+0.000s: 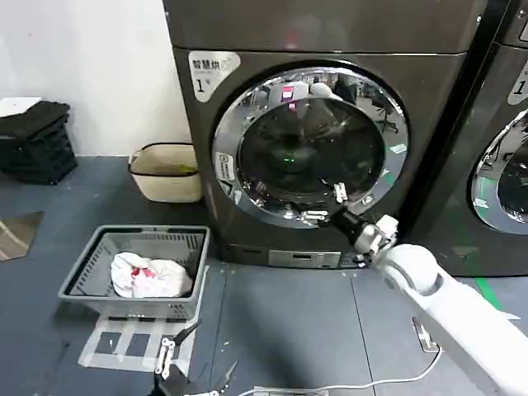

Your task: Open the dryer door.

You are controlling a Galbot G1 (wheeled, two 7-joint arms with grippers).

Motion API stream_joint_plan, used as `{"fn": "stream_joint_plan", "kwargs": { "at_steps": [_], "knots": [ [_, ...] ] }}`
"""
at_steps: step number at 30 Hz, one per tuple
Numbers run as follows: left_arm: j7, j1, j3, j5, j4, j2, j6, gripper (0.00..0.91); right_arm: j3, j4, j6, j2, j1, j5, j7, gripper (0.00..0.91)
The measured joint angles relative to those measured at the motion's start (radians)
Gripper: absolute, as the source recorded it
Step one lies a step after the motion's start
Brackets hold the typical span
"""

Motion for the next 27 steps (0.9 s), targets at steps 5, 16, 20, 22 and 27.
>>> {"fn": "stream_joint_plan", "kwargs": {
  "at_steps": [5,16,20,22,27],
  "knots": [
    [0.0,0.0,0.004,0.003,0.001,-0.003,-0.002,0.907,-0.049,-0.047,0.0,0.033,0.054,0.001,-0.007,0.907],
    [0.0,0.004,0.003,0.004,0.0,-0.005,-0.003,0.907,-0.121,-0.146,0.002,0.1,0.131,0.005,-0.023,0.907],
    [0.0,0.008,0.001,0.004,-0.002,-0.006,-0.004,0.907,-0.136,-0.176,0.002,0.121,0.15,0.005,-0.03,0.907],
    [0.0,0.008,0.0,0.004,-0.004,-0.006,-0.004,0.907,-0.143,-0.193,0.002,0.132,0.161,0.005,-0.032,0.907],
    [0.0,0.009,-0.001,0.005,-0.005,-0.008,-0.004,0.907,-0.16,-0.232,0.005,0.161,0.187,0.004,-0.041,0.907]
  ]
}}
